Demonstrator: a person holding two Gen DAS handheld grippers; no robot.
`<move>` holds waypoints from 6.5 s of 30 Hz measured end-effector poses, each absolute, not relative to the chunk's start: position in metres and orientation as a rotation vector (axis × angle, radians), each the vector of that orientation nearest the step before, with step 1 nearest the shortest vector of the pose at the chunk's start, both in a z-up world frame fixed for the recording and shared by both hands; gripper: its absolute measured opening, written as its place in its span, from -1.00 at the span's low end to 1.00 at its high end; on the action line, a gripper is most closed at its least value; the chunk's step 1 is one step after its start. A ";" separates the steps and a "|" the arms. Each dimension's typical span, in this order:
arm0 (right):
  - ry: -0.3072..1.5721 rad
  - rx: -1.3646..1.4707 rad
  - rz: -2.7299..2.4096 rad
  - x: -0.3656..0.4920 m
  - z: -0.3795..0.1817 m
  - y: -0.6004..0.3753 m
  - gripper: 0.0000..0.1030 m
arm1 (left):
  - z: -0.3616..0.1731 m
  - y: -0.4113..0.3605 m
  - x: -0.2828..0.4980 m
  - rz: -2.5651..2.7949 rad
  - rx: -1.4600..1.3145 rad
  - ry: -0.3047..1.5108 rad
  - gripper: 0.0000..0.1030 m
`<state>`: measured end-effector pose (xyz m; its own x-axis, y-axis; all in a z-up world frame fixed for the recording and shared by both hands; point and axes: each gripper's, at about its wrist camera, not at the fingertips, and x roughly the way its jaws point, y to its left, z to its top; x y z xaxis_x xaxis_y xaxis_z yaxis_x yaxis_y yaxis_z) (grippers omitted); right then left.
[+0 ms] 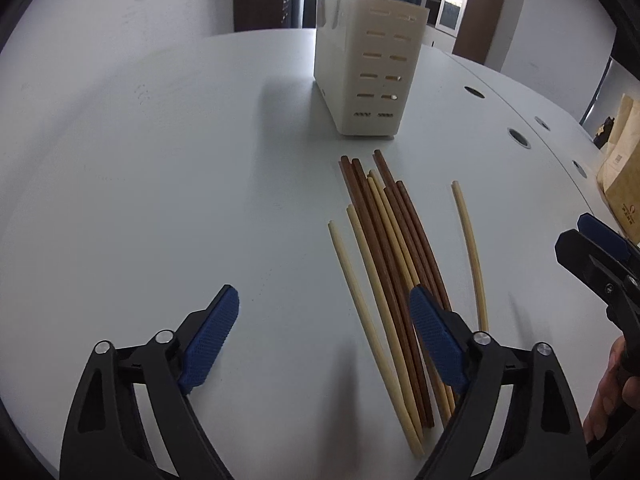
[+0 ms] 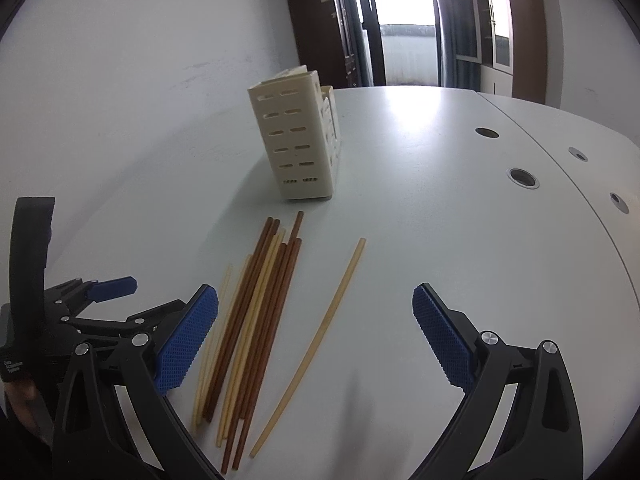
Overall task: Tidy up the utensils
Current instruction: 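Move the right tool down to a pale chopstick and close on it, then lift the pale chopstick upright with the right tool toward the cream holder, then lower the chopstick into the cream holder and open the right tool, then move the right tool back to the pile and grasp a brown chopstick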
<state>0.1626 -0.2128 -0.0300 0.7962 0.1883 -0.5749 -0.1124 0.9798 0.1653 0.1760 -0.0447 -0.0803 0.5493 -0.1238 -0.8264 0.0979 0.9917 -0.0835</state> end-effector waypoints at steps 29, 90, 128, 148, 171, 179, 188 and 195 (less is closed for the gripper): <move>0.859 0.077 0.100 0.282 -0.079 -0.210 -0.84 | -0.106 -0.052 0.238 -0.086 -0.074 1.159 -0.41; 0.073 0.212 0.453 0.132 0.111 -0.233 -0.86 | 0.095 -0.021 0.148 -0.413 -0.095 0.697 -0.96; -0.046 0.210 0.429 0.274 0.185 -0.260 -0.86 | 0.245 -0.059 0.307 -0.296 0.003 0.481 -0.95; 0.090 0.093 0.354 0.308 0.122 -0.225 -0.86 | 0.163 -0.058 0.379 -0.307 -0.023 0.610 -0.95; 0.225 0.105 0.341 0.321 0.108 -0.224 -0.85 | 0.114 -0.056 0.386 -0.285 0.006 0.765 -0.92; 0.215 0.145 0.353 0.306 0.124 -0.235 0.10 | 0.115 -0.043 0.375 -0.270 -0.021 0.744 0.16; 0.308 0.123 0.329 0.263 0.109 -0.239 0.58 | 0.097 -0.009 0.314 -0.241 -0.048 0.734 0.87; 0.561 0.119 0.294 0.261 0.030 -0.233 0.60 | 0.000 -0.008 0.274 -0.224 -0.014 0.930 0.89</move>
